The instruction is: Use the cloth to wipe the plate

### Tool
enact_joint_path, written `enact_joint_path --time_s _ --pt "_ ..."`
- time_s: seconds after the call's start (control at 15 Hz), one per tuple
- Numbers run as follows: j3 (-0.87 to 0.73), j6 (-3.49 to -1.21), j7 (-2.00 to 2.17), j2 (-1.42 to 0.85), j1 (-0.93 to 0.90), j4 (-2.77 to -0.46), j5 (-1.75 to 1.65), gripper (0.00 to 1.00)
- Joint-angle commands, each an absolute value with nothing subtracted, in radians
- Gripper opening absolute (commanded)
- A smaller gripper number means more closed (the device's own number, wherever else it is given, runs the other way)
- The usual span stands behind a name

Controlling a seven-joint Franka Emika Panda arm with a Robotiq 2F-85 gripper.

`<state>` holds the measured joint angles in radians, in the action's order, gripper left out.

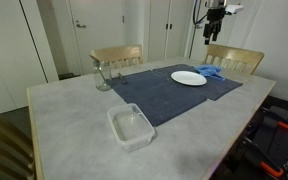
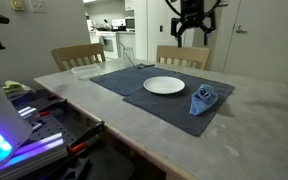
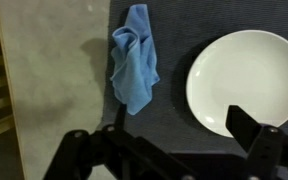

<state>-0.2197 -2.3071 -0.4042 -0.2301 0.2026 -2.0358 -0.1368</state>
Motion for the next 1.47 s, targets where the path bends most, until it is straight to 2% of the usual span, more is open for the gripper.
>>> enact_joint_path --time_s 0.0,0.27,0.6,1.4 --pt "-0.199 -2.221 -0.544 -0.446 0.304 -1.791 -0.060 1.00" --pt "-0.153 -2.091 -0.665 -0.615 0.416 -1.596 0.016 1.00" --pt "-0.112 -1.929 -0.779 -0.745 0.484 -1.458 0.037 1.00" --pt "-0.106 -1.974 -0.672 -0.764 0.467 -1.523 0.042 1.00"
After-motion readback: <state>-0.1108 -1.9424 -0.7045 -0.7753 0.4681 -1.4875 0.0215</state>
